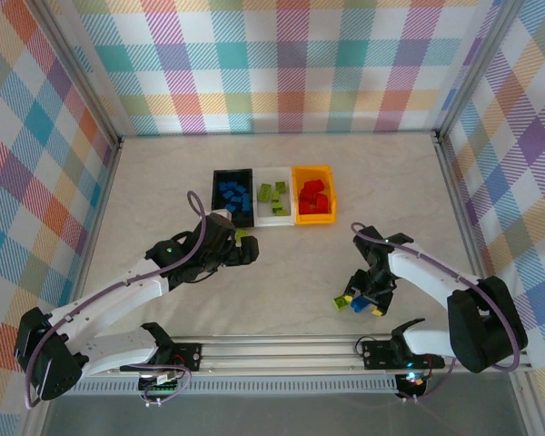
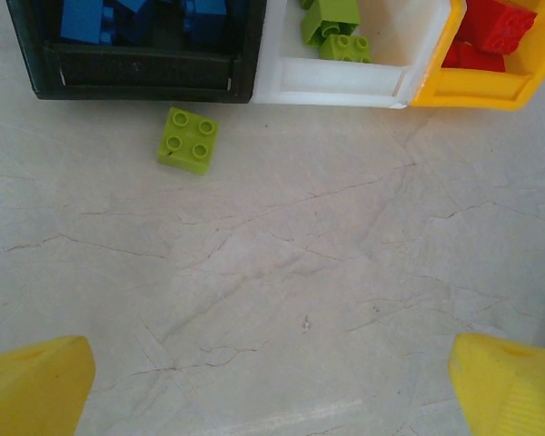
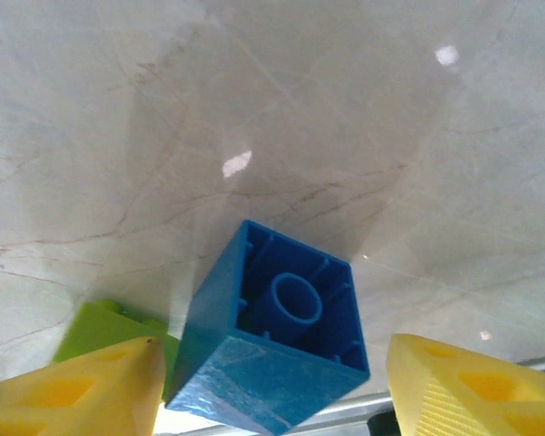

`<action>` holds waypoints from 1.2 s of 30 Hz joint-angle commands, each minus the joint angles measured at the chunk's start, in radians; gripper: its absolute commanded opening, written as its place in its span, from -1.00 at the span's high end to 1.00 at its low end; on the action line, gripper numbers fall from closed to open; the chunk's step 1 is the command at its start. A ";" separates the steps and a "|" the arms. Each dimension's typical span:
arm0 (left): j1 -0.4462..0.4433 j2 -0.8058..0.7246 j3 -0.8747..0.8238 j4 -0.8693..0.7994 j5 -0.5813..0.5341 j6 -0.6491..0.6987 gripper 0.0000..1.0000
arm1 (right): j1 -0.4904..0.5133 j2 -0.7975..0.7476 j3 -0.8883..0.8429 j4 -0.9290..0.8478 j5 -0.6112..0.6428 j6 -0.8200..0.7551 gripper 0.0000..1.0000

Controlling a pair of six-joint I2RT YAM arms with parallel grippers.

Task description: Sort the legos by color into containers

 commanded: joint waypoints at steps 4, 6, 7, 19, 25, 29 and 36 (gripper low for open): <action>0.011 -0.003 0.001 -0.006 0.006 -0.004 -1.00 | -0.005 0.038 -0.027 0.071 -0.035 0.026 -0.07; 0.011 -0.010 0.002 -0.010 0.004 -0.004 -1.00 | -0.005 0.037 -0.038 0.080 -0.041 0.031 0.00; 0.011 -0.016 0.000 -0.012 0.001 -0.005 -1.00 | -0.005 0.030 -0.042 0.083 -0.041 0.031 0.04; 0.015 -0.023 0.022 -0.047 -0.039 -0.003 -1.00 | 0.004 0.009 0.199 0.091 -0.043 -0.158 0.34; 0.017 -0.029 0.039 -0.098 -0.085 0.001 -1.00 | 0.136 0.169 0.460 0.216 -0.065 -0.295 0.34; 0.021 -0.053 0.035 -0.152 -0.125 -0.010 -1.00 | 0.217 0.356 0.678 0.321 -0.114 -0.353 0.32; 0.029 -0.104 0.032 -0.217 -0.154 -0.026 -1.00 | 0.262 0.748 1.166 0.327 -0.201 -0.431 0.32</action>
